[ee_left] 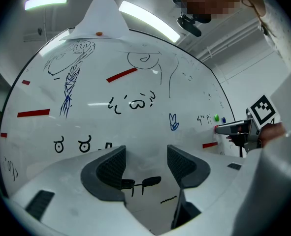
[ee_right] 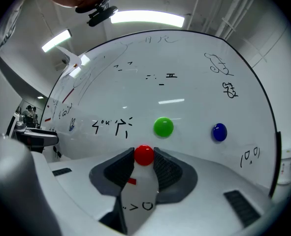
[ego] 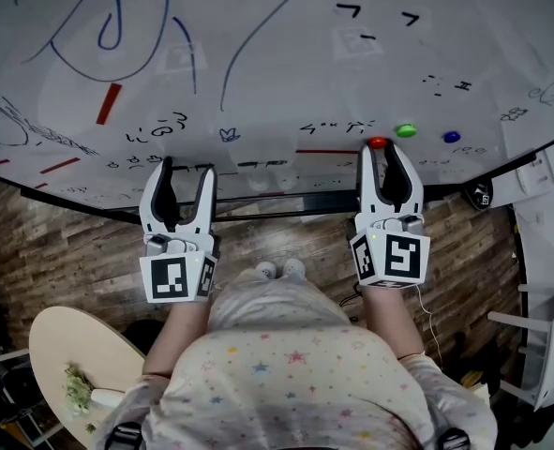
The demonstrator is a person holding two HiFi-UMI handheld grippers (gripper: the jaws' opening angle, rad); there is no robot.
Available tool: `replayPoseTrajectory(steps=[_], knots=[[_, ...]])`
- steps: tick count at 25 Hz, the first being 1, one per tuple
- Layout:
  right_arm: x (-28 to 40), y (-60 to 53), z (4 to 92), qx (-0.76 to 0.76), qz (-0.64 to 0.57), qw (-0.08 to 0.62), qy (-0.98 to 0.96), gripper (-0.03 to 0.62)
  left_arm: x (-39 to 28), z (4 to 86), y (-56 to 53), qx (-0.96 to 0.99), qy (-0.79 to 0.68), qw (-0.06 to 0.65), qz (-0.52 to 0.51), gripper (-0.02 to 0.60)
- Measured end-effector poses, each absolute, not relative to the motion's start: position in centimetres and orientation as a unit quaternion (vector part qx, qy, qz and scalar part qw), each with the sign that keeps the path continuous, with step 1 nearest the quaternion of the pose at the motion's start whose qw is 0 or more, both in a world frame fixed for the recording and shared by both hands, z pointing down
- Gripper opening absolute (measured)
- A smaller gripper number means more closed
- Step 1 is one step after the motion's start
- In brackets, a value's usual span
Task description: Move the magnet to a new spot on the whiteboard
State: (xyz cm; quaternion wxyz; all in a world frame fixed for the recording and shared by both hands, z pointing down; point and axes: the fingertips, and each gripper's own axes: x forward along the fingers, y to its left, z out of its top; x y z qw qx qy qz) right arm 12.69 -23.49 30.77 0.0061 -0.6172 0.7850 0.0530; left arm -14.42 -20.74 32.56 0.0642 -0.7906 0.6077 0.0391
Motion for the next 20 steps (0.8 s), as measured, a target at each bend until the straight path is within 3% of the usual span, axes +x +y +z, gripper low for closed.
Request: replayPoseTrajectory(steps=[20], knots=[[12.35,-23.2,30.72,-0.617,0.06,-0.005,0.785,0.161,-14.52,32.53,-20.25,-0.794,0.603,0.061,0.04,0.247]])
